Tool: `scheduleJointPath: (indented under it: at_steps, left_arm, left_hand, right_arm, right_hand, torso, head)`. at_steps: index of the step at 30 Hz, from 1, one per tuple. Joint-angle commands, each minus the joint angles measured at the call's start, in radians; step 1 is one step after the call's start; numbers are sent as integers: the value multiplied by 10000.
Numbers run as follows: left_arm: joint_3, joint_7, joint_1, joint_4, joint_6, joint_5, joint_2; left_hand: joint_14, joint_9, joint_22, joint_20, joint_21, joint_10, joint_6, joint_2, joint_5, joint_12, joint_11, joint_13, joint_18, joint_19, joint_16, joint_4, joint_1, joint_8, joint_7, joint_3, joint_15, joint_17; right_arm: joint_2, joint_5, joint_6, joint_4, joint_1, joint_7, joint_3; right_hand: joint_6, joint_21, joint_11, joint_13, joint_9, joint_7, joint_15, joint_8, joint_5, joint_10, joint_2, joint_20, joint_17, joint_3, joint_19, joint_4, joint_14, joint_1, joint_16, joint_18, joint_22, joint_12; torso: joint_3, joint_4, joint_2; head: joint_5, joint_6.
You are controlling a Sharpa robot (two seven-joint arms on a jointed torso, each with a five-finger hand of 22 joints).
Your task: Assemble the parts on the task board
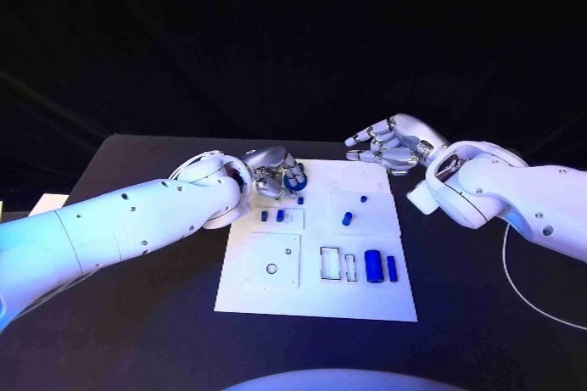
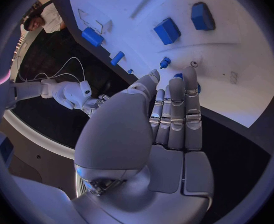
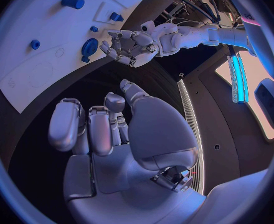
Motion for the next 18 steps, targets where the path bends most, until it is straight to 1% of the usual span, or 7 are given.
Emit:
scheduleJointPath:
  at_steps: [1,4,8,10,12,14,18]
  left_arm:
    - [-29,147,-38,-156,312,-1369,184]
    - [-51,67,-82,-272,429,-1701,324]
    - [-67,-44,-120,-412,605,-2004,479]
    - [-70,-97,-128,-446,684,-2063,516]
    - [-72,-157,-135,-480,764,-2109,558]
    - [-73,-239,-139,-511,845,-2142,606]
    - [-74,-372,-142,-550,938,-2172,672]
  left_hand:
    - [128,-109,-20,-3,31,-16,112,13,-47,-103,16,-160,28,122,207,59,-164,-88,-1,-56,-7,101]
    - [448,-227,-21,-27,58,-70,178,9,-80,-157,-9,-310,36,291,750,60,-229,-189,-29,-120,-43,536]
    - [1229,-400,92,-84,264,52,356,75,-86,-139,-58,-524,29,727,2110,62,-283,-314,-62,-158,-100,1720]
    - [1393,-458,146,-105,336,93,426,86,-87,-137,-74,-603,26,846,2441,68,-310,-353,-71,-169,-120,1990]
    - [1660,-521,519,-123,841,168,523,103,-88,-128,-90,-694,-47,1117,2933,68,-325,-389,-80,-166,-131,2433]
    - [1970,-602,1333,-152,1927,293,647,120,-83,-125,-117,-815,-211,1535,3513,67,-336,-438,-95,-140,-159,2966]
    - [2333,-687,2329,-177,3243,515,824,153,-81,-129,-147,-959,-414,1976,4195,52,-314,-480,-101,-50,-187,3646]
  right_arm:
    - [15,1,114,1,-3,71,2]
    - [22,-48,100,1,-3,88,2]
    - [32,-147,90,-3,-3,100,2]
    - [36,-164,89,-5,-3,102,2]
    - [39,-175,88,-7,-3,103,2]
    - [44,-181,90,-6,-3,103,2]
    - [55,-184,96,-5,-3,101,2]
  right_hand:
    - [45,-38,30,4,2,11,20,57,29,-59,39,-23,-6,5,-59,64,471,9,-51,-53,-9,-36]
    - [45,-38,30,4,2,11,20,57,29,-59,39,-23,-6,5,-59,64,471,9,-51,-53,-9,-36]
    - [44,-39,29,-2,2,11,20,57,42,-63,50,-22,-17,16,-59,68,468,13,-61,-53,-9,-40]
    - [43,-40,29,-1,2,11,20,57,44,-62,51,-22,-18,17,-60,68,468,14,-61,-52,-11,-40]
    - [43,-42,29,0,2,11,20,56,47,-62,52,-22,-19,19,-61,69,468,14,-62,-52,-14,-38]
    - [43,-42,29,0,2,11,20,56,47,-62,52,-22,-19,19,-61,69,468,14,-62,-52,-14,-38]
    - [43,-42,29,0,2,11,20,56,47,-62,52,-22,-19,19,-61,69,468,14,-62,-52,-14,-38]
  torso:
    - [4,5,1]
    - [4,-9,3]
    - [5,-20,2]
    - [9,-20,3]
    - [10,-15,5]
    - [3,6,1]
    - [0,10,-1]
  head:
    - [-1,18]
    - [-5,9]
    - [-25,-2]
    - [-34,-11]
    - [-47,-16]
    - [-67,-23]
    - [-69,-35]
